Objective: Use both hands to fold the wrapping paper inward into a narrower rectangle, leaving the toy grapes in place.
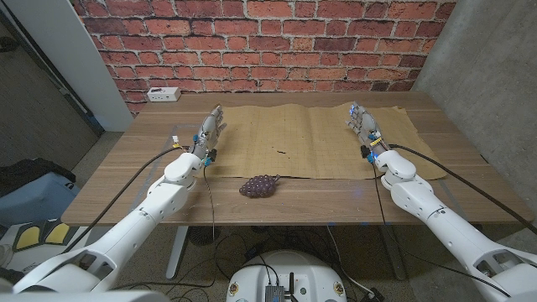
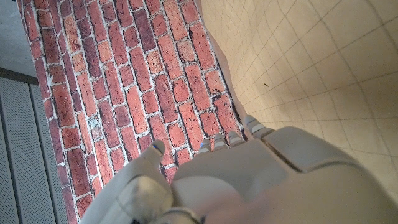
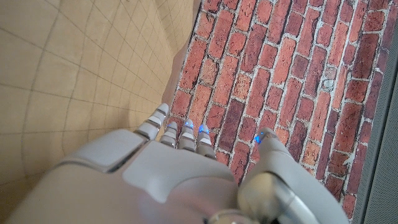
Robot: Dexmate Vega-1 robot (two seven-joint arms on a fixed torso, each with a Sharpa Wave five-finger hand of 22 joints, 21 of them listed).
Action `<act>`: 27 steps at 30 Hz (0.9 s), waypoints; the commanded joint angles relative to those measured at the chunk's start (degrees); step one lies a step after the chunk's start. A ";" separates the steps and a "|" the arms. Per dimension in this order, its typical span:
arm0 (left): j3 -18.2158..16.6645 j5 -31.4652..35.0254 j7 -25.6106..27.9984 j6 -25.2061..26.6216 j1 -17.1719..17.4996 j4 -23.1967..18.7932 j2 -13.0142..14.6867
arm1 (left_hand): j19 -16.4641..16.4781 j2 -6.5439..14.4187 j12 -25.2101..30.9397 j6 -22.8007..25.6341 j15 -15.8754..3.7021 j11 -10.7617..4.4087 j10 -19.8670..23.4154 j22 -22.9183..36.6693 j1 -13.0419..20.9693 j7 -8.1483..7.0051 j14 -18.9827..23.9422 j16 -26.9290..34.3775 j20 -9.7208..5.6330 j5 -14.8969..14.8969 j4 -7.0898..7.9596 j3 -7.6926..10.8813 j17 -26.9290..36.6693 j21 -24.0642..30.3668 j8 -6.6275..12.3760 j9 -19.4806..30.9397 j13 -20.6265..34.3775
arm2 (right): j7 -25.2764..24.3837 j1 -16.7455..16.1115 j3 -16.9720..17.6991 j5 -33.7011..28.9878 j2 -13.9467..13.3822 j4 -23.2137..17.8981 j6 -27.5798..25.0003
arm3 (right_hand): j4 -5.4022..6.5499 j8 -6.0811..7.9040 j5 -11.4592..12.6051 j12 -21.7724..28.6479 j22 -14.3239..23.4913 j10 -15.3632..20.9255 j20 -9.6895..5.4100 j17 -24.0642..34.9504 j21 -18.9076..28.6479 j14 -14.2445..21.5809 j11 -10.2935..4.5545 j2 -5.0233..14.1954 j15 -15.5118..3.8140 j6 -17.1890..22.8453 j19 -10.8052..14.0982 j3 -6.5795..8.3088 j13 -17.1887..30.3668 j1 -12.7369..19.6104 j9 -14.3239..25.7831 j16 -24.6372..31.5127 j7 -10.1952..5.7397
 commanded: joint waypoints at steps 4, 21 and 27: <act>2.22 8.05 5.15 2.91 -0.43 -2.95 2.76 | 0.61 1.37 0.77 0.04 0.91 0.34 -2.14 0.07 1.19 -2.11 -1.64 0.28 0.76 -0.02 -1.38 0.31 0.10 -0.67 0.68 0.20 0.08 | -7.76 -2.42 0.19 -5.06 -2.75 -5.17 -3.07 | -1.05 0.63 0.05 0.60 0.16 0.65 0.91 0.13 -0.24 0.79 0.27 0.45 0.45 1.24 0.37 0.84 0.11 1.75 0.14 0.58 -0.84; 6.73 17.63 4.64 4.65 -4.62 -1.86 4.53 | 1.37 2.52 1.06 6.36 0.91 0.19 1.44 0.13 2.81 -2.20 1.07 0.29 0.93 -0.36 -2.37 1.56 0.09 -1.56 1.35 0.23 0.06 | -15.95 -5.40 1.30 -9.50 -5.43 -11.13 -8.38 | -2.89 0.97 -0.41 0.83 0.19 2.01 0.38 0.14 -0.08 1.94 0.45 1.98 0.25 3.23 1.27 2.44 0.14 4.39 0.18 0.72 -1.39; 7.90 18.68 2.26 4.74 -6.13 -0.91 4.82 | 1.68 2.68 1.14 7.15 0.76 0.05 2.43 0.14 3.16 -2.51 1.55 0.23 0.99 -0.49 -2.56 1.86 0.09 -1.72 1.15 0.24 0.07 | -18.72 -6.27 1.68 -10.94 -6.34 -13.33 -11.11 | -3.42 0.99 -0.59 0.86 0.19 2.37 0.29 0.13 -0.08 2.32 0.27 2.41 0.24 3.71 1.46 2.91 0.14 5.18 0.19 0.76 -1.44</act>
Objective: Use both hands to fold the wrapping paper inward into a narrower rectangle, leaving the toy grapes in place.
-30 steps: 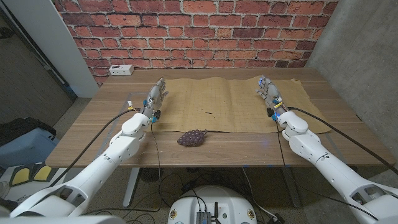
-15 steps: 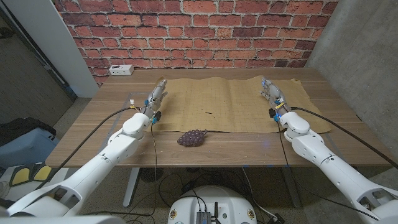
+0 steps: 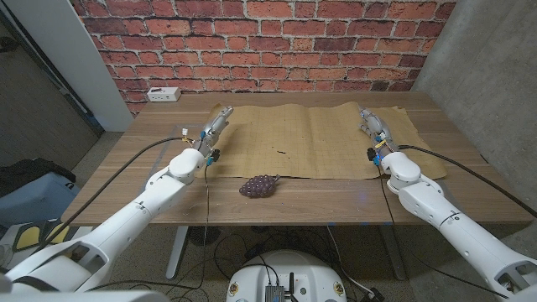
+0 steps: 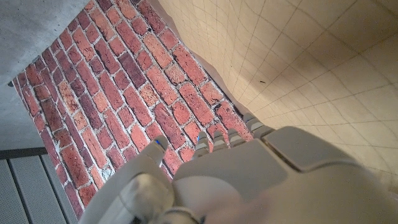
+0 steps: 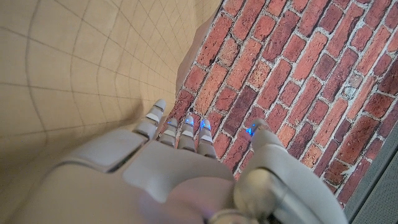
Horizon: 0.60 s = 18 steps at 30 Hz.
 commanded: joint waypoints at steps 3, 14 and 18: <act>3.23 5.45 -2.96 1.79 -3.30 0.68 1.51 | 0.86 1.65 0.59 1.11 0.11 0.22 1.04 0.15 1.05 -0.14 0.81 0.25 -0.31 -0.20 -0.22 0.64 0.07 0.02 0.14 0.26 0.08 | -6.61 -2.31 0.96 -3.51 -2.13 -5.01 -5.39 | -0.68 0.54 -0.17 0.25 0.20 0.68 -0.22 0.14 -0.04 0.53 -0.04 0.68 0.02 0.95 0.63 0.62 0.16 1.32 0.13 0.35 0.01; 5.58 10.91 -2.84 5.62 -4.80 -1.70 3.00 | 1.41 2.36 0.73 3.67 -0.09 -0.29 2.99 0.16 2.19 0.29 1.66 0.12 -0.59 -0.47 -0.74 1.72 0.02 -0.30 0.26 0.30 0.10 | -11.09 -4.62 2.63 -4.57 -3.22 -8.49 -9.53 | -1.36 0.59 -0.59 0.41 0.22 1.81 -0.52 0.22 0.12 1.58 -0.26 2.48 -0.43 2.13 1.46 1.98 0.18 3.17 0.16 0.57 -0.01; 6.09 12.29 -2.61 6.62 -5.00 -2.47 3.21 | 1.49 2.41 0.69 4.42 -0.18 -0.35 3.30 0.16 2.47 0.43 1.91 0.11 -0.59 -0.57 -0.90 1.97 0.01 -0.40 0.31 0.30 0.10 | -12.30 -5.32 3.18 -4.90 -3.60 -9.42 -10.79 | -1.47 0.61 -0.68 0.46 0.23 2.15 -0.54 0.25 0.14 1.81 -0.23 2.86 -0.66 2.45 1.61 2.31 0.18 3.62 0.17 0.61 -0.04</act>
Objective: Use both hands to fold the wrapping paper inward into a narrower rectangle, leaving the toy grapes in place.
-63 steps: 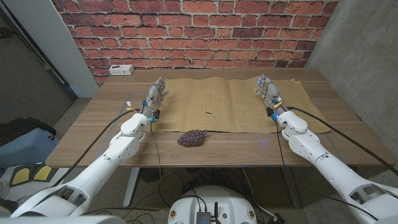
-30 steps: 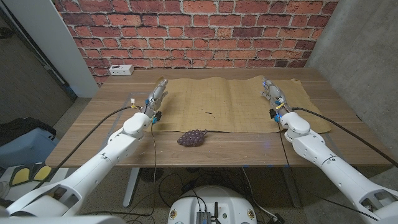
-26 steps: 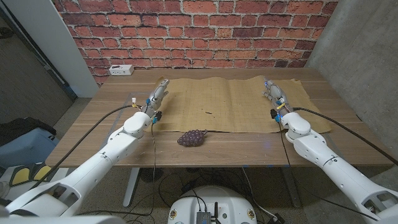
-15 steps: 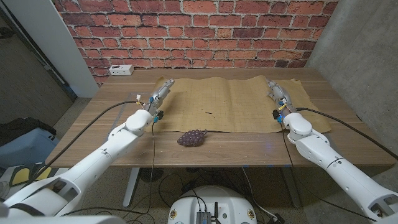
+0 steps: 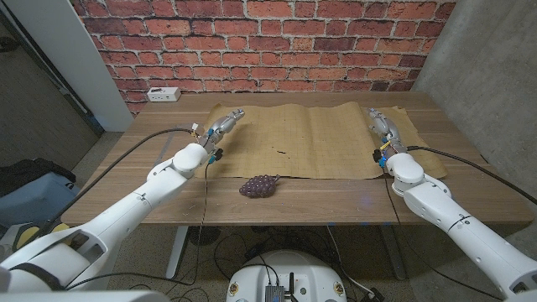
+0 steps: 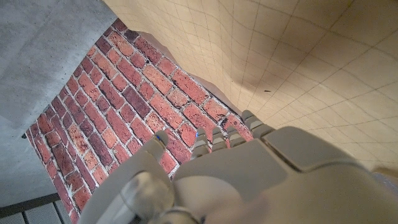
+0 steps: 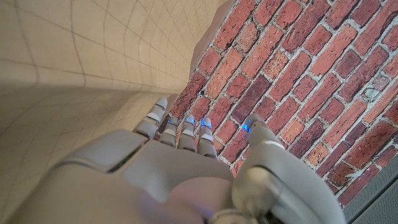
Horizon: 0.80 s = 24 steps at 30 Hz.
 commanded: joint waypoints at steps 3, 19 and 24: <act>2.63 5.89 -0.09 4.04 -1.62 -2.63 1.49 | 0.43 1.78 0.21 1.13 -0.14 0.03 0.64 0.17 0.88 -0.17 0.35 0.08 0.06 -0.28 -0.17 0.81 0.00 -0.44 0.33 0.31 0.11 | -5.37 -2.71 1.95 -1.65 -1.63 -4.13 -5.33 | -0.19 0.17 -0.31 0.48 0.24 0.98 0.26 0.28 0.17 0.71 -0.16 0.43 0.01 0.88 0.79 0.78 0.20 1.35 0.18 0.25 0.01; 4.93 12.20 0.35 8.58 -2.74 -5.28 2.55 | 0.68 1.11 0.14 2.10 -0.36 -0.01 1.36 0.17 1.38 -0.21 0.48 -0.08 -0.05 -0.63 -0.73 0.97 -0.02 -0.65 0.16 0.32 0.13 | -10.19 -5.02 3.50 -2.84 -4.14 -9.58 -15.15 | -0.27 0.03 -0.52 0.36 0.25 1.25 0.18 0.40 0.15 1.21 -0.18 0.69 -0.15 1.29 1.09 1.26 0.23 2.16 0.21 0.34 -0.06; 5.40 13.46 0.59 9.32 -3.15 -5.09 2.41 | 0.84 1.03 0.17 2.48 -0.39 -0.11 1.69 0.17 1.51 -0.14 0.54 -0.10 -0.10 -0.72 -0.86 1.03 -0.01 -0.67 0.15 0.33 0.14 | -11.01 -5.91 4.26 -2.84 -5.21 -11.40 -18.22 | -0.28 0.08 -0.56 0.40 0.25 1.49 0.27 0.42 0.17 1.29 -0.15 0.73 -0.19 1.63 1.24 1.38 0.24 2.37 0.22 0.34 -0.07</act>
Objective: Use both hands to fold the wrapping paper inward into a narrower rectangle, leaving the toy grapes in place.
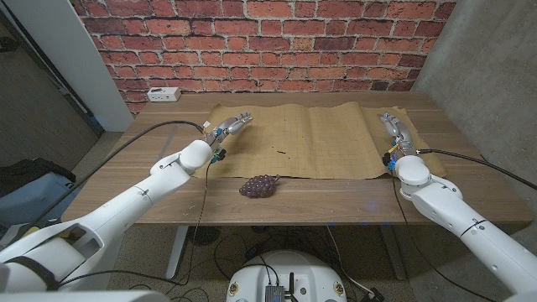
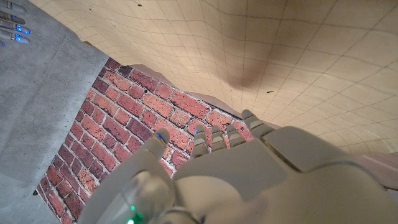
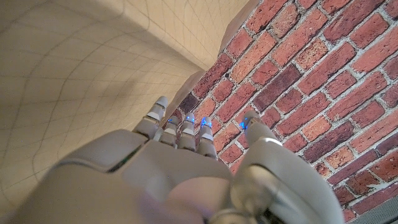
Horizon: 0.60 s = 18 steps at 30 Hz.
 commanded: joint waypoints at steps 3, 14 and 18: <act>1.74 4.59 0.55 2.83 -1.24 -0.60 0.22 | 0.27 0.63 0.15 0.61 -0.16 -0.02 0.47 0.18 0.91 0.12 0.38 -0.10 0.10 -0.26 -0.40 0.08 -0.02 -0.27 0.15 0.34 0.15 | -3.29 -2.28 1.68 -0.87 -3.04 -5.19 -9.13 | 0.03 0.10 -0.20 0.42 0.25 0.73 0.13 0.14 0.16 0.45 0.04 0.02 0.20 0.71 0.45 0.66 0.24 0.80 0.23 0.35 0.04; 3.36 7.96 0.37 4.55 -2.84 -0.24 -0.08 | 0.45 0.75 0.17 1.25 -0.17 -0.07 1.07 0.19 1.17 0.23 0.63 -0.08 0.41 -0.39 -0.55 0.32 -0.01 -0.37 0.07 0.36 0.17 | -5.65 -2.73 2.06 -2.08 -5.31 -8.43 -17.99 | 0.04 0.12 -0.30 0.48 0.26 1.35 0.47 0.20 0.21 0.88 -0.10 0.08 -0.16 1.39 0.89 0.97 0.26 1.38 0.25 0.43 0.16; 4.01 9.18 0.21 5.43 -3.39 -0.29 -0.27 | 0.47 0.72 0.12 1.53 -0.23 -0.11 1.15 0.20 1.24 0.06 0.78 -0.06 0.75 -0.45 -0.62 0.38 -0.01 -0.43 0.05 0.37 0.17 | -6.18 -2.83 2.10 -2.36 -5.79 -9.13 -20.60 | 0.03 0.20 -0.33 0.52 0.26 1.63 0.48 0.21 0.19 1.08 -0.23 0.09 -0.35 1.84 0.95 1.09 0.27 1.60 0.25 0.46 0.13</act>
